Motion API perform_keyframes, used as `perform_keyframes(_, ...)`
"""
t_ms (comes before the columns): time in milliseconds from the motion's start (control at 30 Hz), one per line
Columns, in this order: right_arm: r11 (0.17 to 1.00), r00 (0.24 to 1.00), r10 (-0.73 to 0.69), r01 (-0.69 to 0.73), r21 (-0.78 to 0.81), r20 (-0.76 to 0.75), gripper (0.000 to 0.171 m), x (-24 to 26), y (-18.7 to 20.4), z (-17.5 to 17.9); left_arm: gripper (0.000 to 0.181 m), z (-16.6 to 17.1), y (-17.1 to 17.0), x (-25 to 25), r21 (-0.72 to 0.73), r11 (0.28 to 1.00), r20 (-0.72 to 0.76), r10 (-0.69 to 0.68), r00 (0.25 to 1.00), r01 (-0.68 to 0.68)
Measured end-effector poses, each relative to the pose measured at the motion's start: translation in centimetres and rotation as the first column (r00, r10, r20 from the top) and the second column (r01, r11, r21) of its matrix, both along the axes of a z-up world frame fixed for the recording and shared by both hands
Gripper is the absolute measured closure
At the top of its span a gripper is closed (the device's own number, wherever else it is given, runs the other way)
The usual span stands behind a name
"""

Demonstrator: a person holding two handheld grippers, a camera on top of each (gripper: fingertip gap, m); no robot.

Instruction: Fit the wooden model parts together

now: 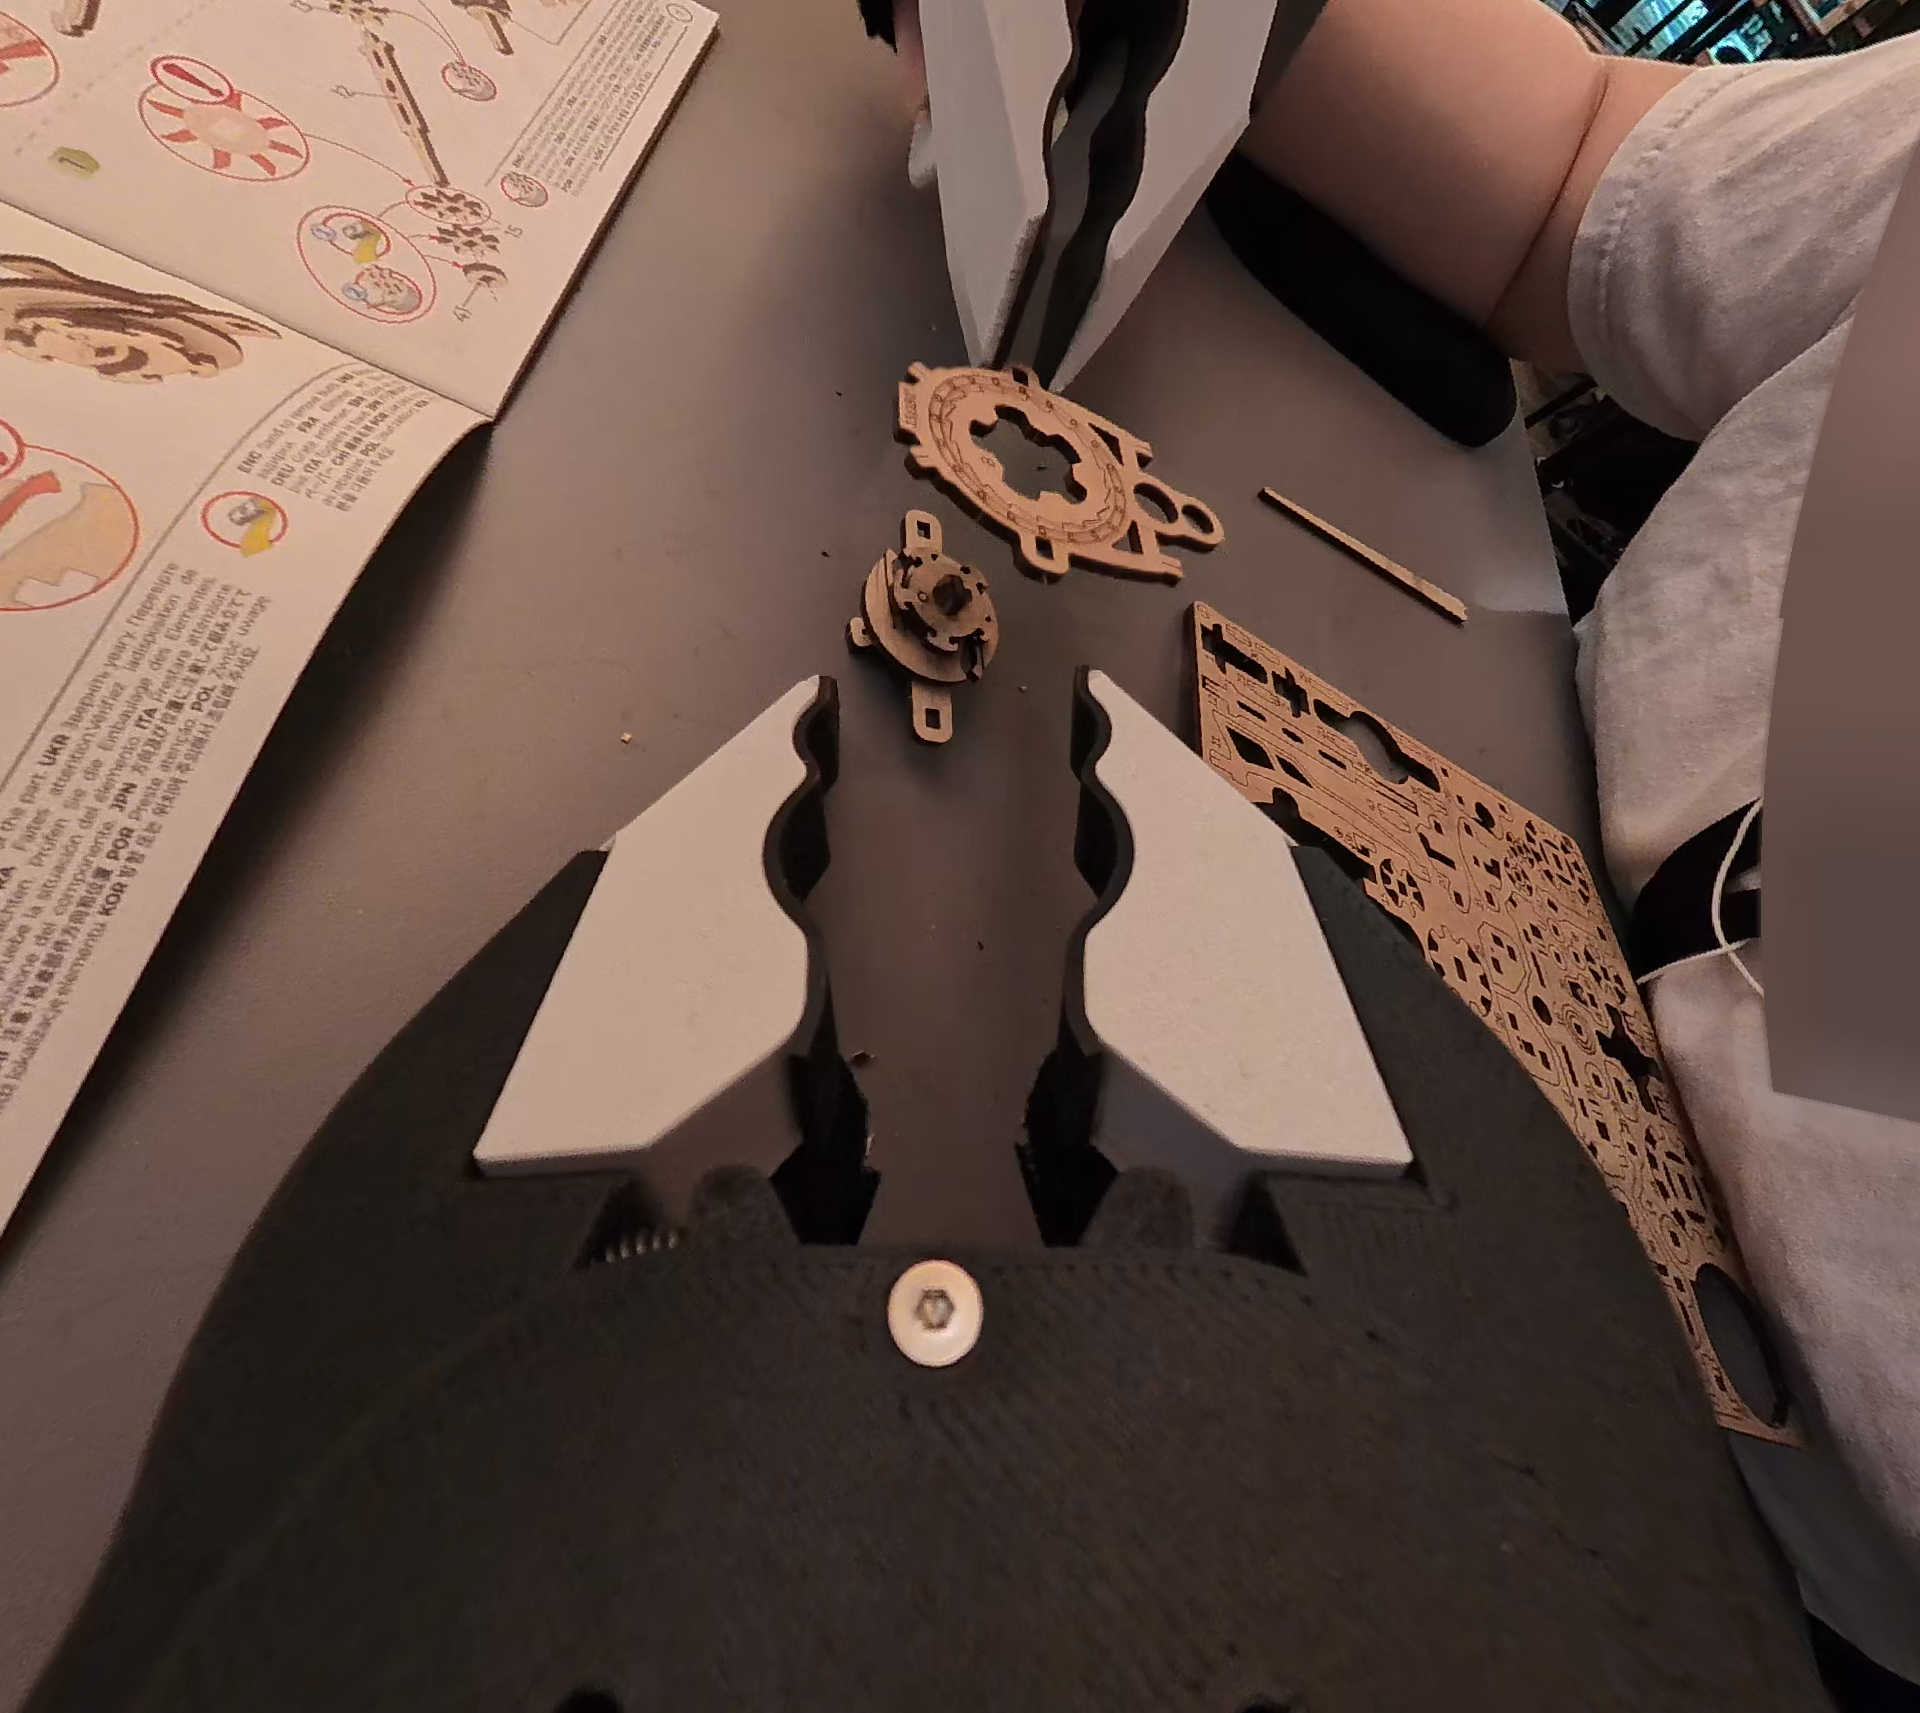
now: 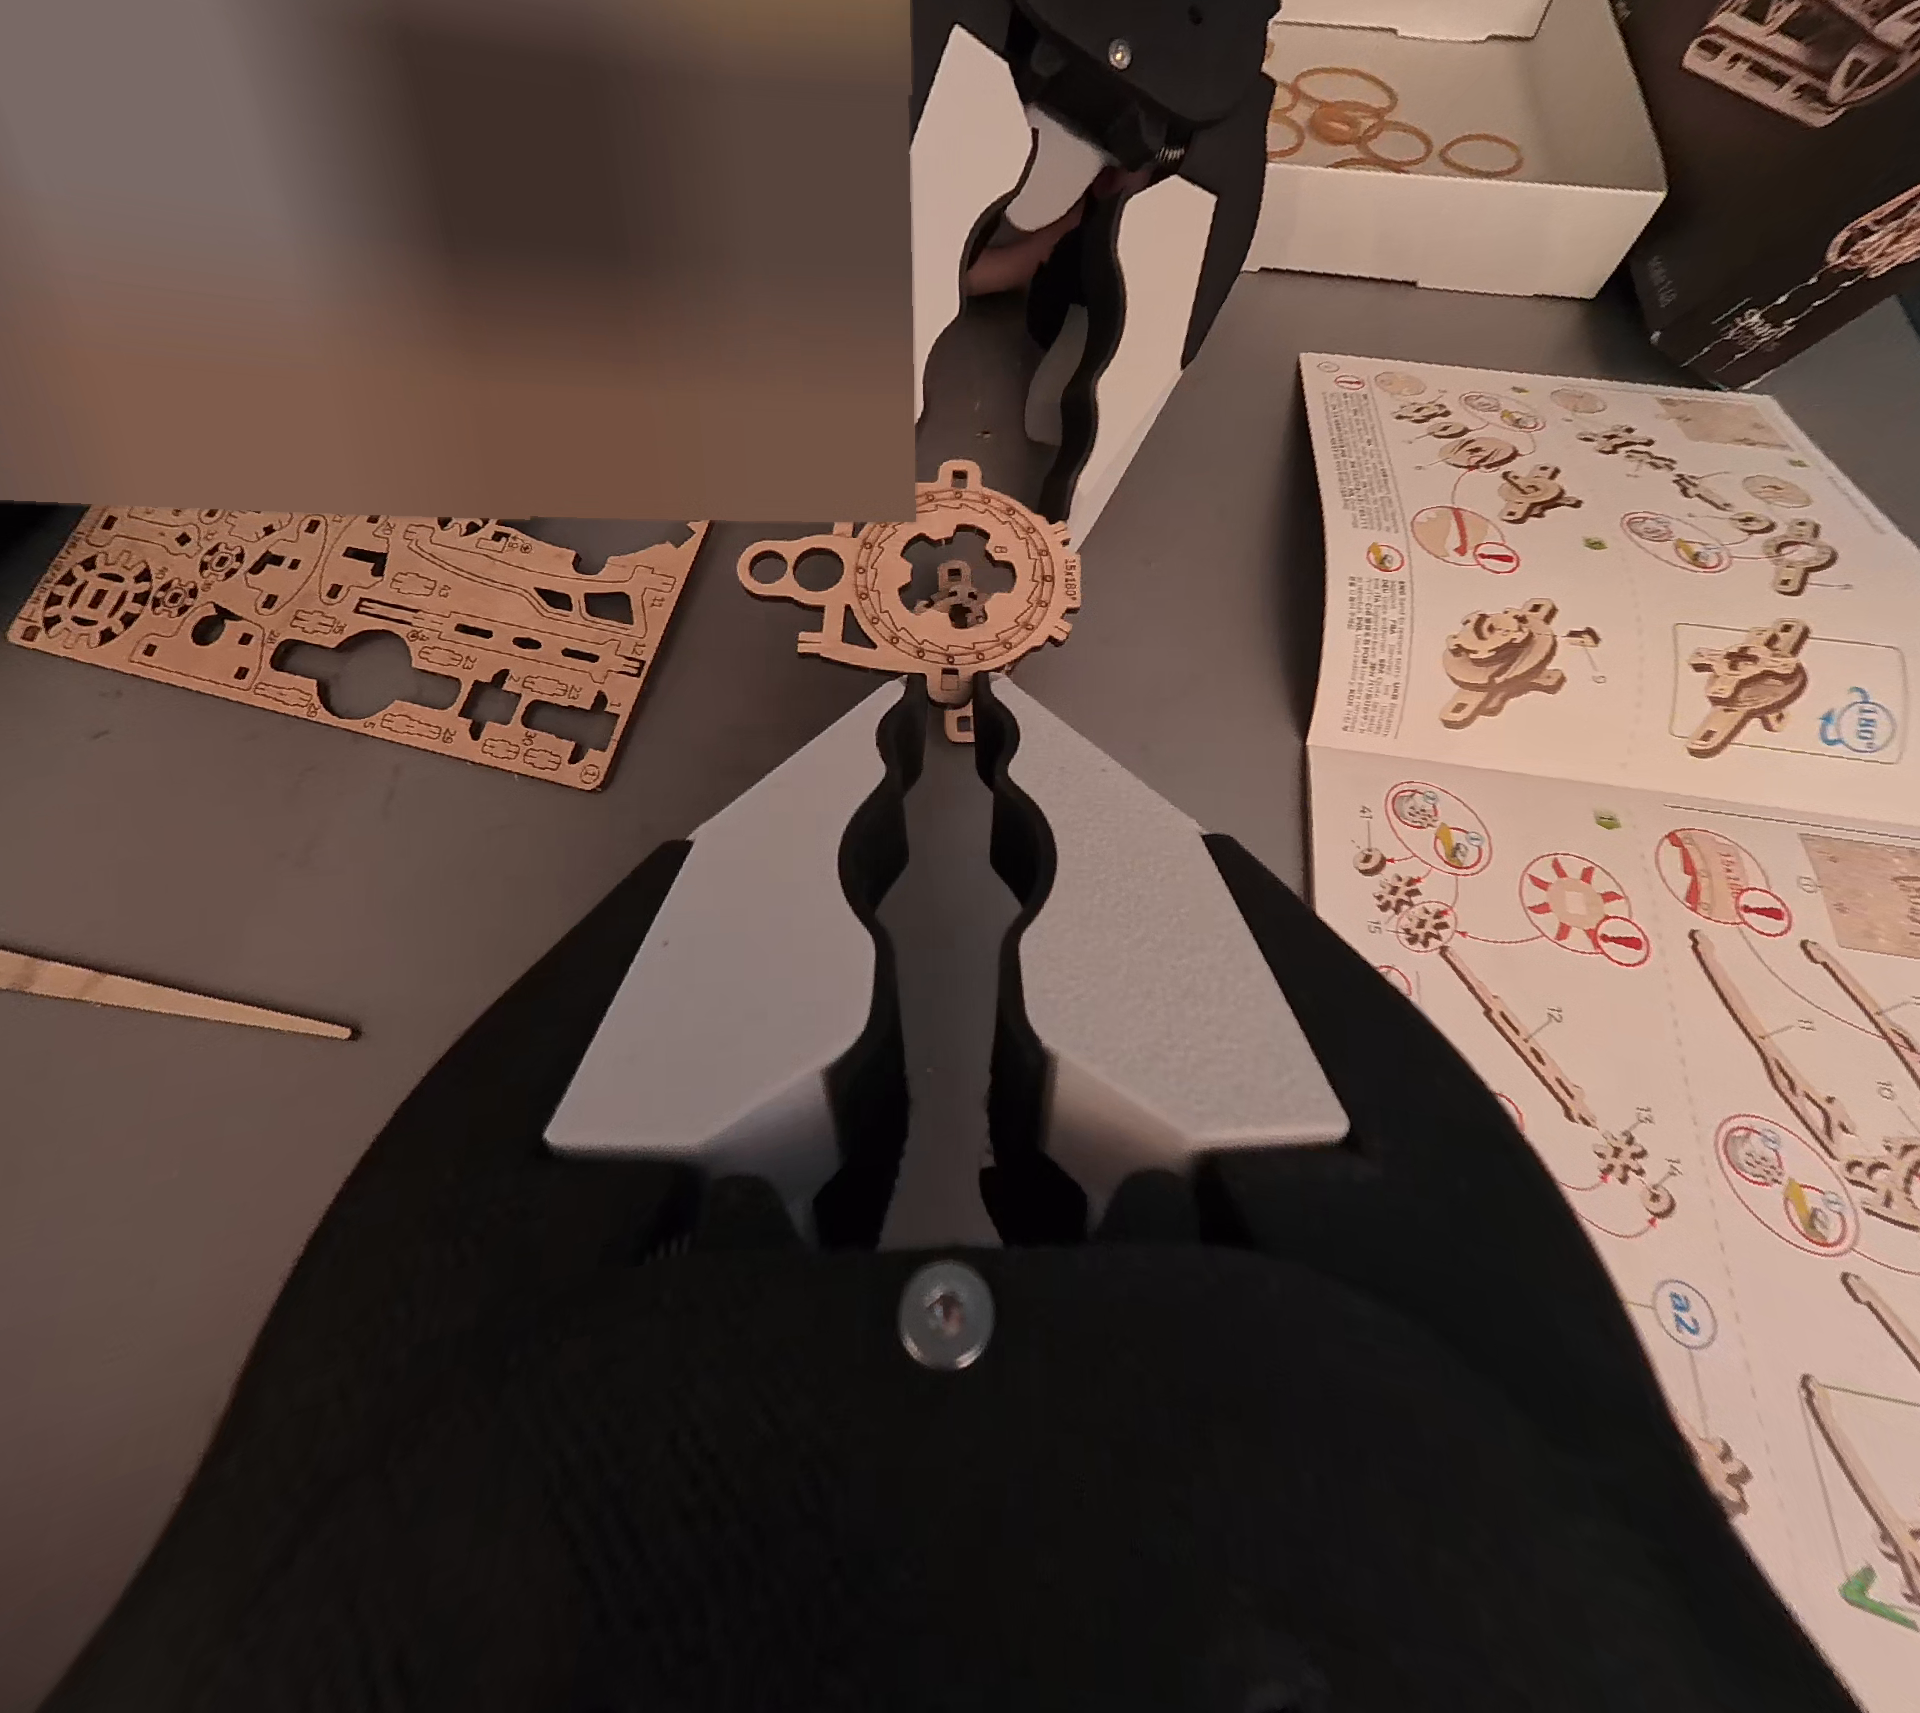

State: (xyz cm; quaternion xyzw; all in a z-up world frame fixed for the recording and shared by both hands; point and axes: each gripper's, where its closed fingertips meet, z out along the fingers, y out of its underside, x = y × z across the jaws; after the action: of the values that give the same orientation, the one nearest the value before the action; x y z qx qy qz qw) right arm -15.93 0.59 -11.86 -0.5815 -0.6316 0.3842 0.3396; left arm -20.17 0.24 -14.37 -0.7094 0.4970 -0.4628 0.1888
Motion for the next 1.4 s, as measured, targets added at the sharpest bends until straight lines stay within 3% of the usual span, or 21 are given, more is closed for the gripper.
perform_keyframes(267,0.998,0.999,-0.032,0.032,0.050,-0.008,0.164,0.4,0.8,0.1,0.138,0.0,0.0,0.0,0.000,1.000,-0.002,0.000,1.000,0.000)
perform_keyframes(600,0.971,0.994,-0.106,0.096,0.221,0.035,0.164,1.4,2.8,-0.4,0.139,-0.1,0.0,0.0,-0.001,1.000,-0.006,0.003,1.000,-0.003)
perform_keyframes(1400,0.981,0.992,-0.018,-0.007,0.196,0.124,0.163,-0.8,0.1,-2.1,0.136,-0.1,-0.3,0.0,0.001,1.000,-0.007,-0.019,1.000,0.019)
